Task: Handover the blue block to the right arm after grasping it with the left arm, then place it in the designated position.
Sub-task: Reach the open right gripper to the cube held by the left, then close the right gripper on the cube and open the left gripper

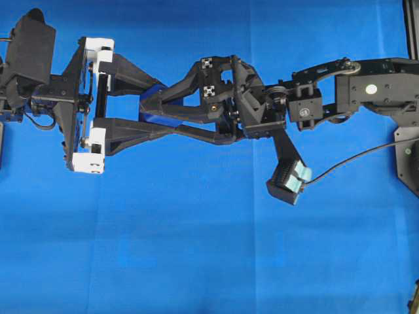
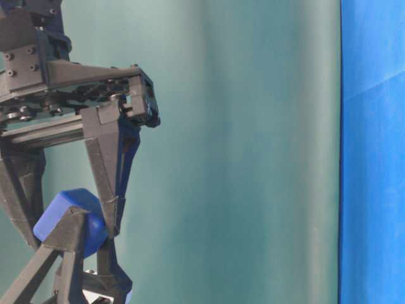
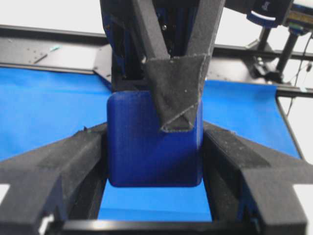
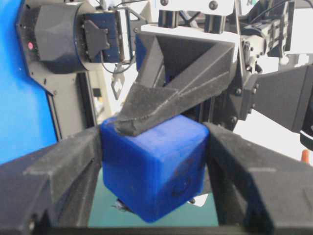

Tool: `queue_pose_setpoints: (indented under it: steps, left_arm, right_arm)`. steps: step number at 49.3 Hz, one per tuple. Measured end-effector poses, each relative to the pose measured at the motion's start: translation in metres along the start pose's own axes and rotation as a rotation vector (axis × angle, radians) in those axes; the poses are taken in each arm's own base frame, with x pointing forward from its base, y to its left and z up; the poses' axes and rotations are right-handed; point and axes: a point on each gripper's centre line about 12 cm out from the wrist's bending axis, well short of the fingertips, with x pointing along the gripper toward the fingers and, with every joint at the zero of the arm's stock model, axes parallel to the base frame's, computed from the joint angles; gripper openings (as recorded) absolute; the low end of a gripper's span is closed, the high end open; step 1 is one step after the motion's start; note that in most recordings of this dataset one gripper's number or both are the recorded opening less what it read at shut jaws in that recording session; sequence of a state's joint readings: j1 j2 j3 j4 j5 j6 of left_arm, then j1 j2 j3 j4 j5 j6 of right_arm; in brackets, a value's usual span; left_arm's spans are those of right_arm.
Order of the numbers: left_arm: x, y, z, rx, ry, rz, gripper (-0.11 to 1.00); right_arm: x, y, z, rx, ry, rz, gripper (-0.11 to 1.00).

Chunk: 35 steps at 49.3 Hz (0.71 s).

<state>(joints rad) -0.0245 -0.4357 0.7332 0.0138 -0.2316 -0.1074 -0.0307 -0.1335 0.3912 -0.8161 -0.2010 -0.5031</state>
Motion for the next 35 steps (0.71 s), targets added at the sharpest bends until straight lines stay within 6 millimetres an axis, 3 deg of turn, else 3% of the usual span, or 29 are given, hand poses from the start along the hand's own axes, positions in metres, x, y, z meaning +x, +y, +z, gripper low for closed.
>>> queue_pose_setpoints:
  steps: [33, 35]
  left_arm:
    - [0.0, 0.0001, -0.0002, -0.004, 0.001, 0.001, 0.49]
    - [0.0, -0.0004, -0.0002, -0.001, 0.002, -0.001, 0.57]
  right_arm:
    - [0.0003, -0.0005, -0.0019, 0.04, 0.024, 0.009, 0.55]
    - [0.0007, 0.0008, -0.0017, 0.044, 0.024, 0.012, 0.55]
